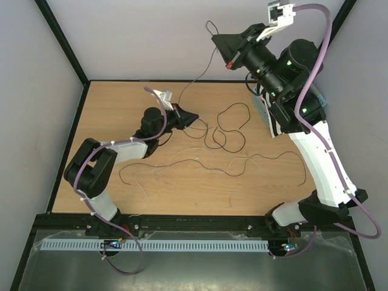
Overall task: Zip-tie the wires
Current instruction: Pick up the cable at the center of the board, then straighten the cable at the center of the board.
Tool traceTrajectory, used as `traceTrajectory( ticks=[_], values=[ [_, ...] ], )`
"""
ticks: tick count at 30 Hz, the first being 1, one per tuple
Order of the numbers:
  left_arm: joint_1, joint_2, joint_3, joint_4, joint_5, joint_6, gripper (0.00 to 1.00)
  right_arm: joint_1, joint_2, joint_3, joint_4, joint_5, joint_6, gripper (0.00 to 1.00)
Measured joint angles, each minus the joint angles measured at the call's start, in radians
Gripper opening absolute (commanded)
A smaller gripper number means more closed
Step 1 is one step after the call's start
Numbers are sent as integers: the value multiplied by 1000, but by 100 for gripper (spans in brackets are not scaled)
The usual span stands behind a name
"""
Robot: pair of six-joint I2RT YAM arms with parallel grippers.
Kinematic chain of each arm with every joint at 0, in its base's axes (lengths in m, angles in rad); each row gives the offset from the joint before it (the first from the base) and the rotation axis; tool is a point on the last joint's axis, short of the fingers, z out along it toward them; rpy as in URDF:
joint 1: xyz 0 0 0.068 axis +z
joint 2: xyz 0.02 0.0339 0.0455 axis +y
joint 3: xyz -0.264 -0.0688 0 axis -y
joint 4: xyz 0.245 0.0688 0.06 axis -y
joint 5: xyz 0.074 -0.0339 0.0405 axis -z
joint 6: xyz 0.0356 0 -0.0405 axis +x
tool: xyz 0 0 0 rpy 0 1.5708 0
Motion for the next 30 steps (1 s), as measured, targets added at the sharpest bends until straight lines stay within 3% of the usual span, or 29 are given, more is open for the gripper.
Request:
traceTrajectory(
  ticks=[6,10,14,19,25,30],
  values=[
    [82,-148,-49,-225,117,73,0,-98,-55,-72,-68,61,-31,0],
    [139,-307,-7,-573,169,192,0,-119,-90,-175,-121,106,-80,0],
    [158,-397,137,-976,161,357,0,-119,-132,-344,-179,161,-129,0],
    [201,-512,180,-1307,168,504,0,-120,-214,-606,-235,195,-143,0],
    [231,-608,209,-1638,68,684,0,-119,-333,-842,-312,232,-138,0],
    [235,-632,252,-1824,19,813,0,-120,-441,-965,-369,302,-129,0]
  ],
)
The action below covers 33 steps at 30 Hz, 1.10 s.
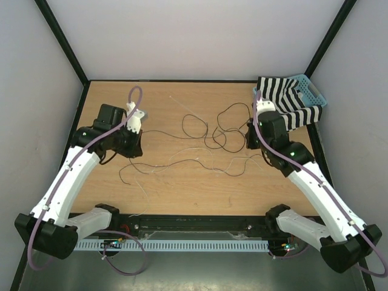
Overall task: Zip-tie the wires
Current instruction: Straighten the cable at the center of the board.
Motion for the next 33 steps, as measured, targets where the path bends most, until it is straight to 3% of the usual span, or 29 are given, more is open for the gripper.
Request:
traceTrajectory(
  ticks=[7,18,25,33],
  values=[
    [-40,115,27,-151,-61,96,0,0,-79,-161,-35,18,47,0],
    [-161,414,27,-203,-315,103,0,0,-106,-344,-37,3,90,0],
    [-163,530,27,-200,-384,82,0,0,-11,-359,20,25,112,0],
    [-165,612,27,-166,-369,60,0,0,75,-446,134,69,160,0]
  ],
)
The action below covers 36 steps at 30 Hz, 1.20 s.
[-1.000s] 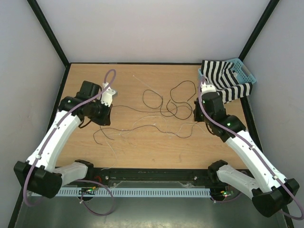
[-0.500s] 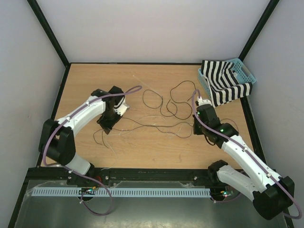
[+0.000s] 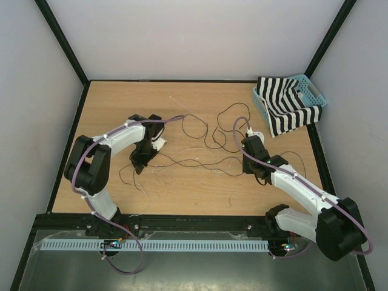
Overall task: Zip-tie the wires
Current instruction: Straighten the cable at the center of the board.
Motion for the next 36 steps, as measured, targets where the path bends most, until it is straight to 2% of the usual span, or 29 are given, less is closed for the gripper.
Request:
traceTrajectory(
  ticks=[15,17,19,23,36],
  values=[
    [-2,178,0,47,37,-26,0,-3,246,-33,172,25,56,0],
    [-2,189,0,50,37,-26,6,-4,247,-33,182,26,56,1],
    [-2,191,0,50,35,-27,16,-4,246,-33,182,26,56,11],
    [-2,189,0,52,23,-30,32,-5,225,-33,180,26,49,23],
    [-2,130,0,55,-8,-31,65,-5,99,13,101,26,25,70]
  ],
)
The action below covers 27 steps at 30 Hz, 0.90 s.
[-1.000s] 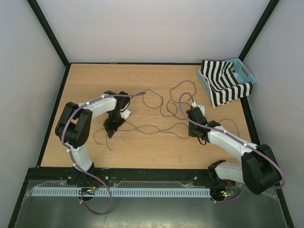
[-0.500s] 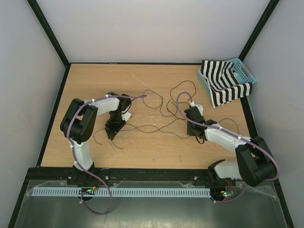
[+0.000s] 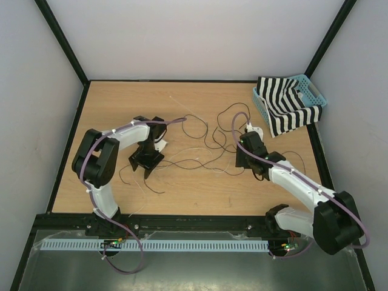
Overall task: Zip-tie the wires
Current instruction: Straighten the cable at the center of the board.
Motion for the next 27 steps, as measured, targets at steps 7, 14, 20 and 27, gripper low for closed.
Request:
traceTrajectory(
  ticks=[7,14,20,27],
  values=[
    [9,-74,27,0,6,5,88,0,-88,88,-45,-34,-22,92],
    [105,-243,99,3,78,3,99,0,-73,207,-61,-59,-43,93],
    [183,-409,145,42,140,-13,99,0,45,317,-31,-120,-48,91],
    [229,-692,106,178,264,-40,99,1,251,428,58,-222,-48,86]
  ],
)
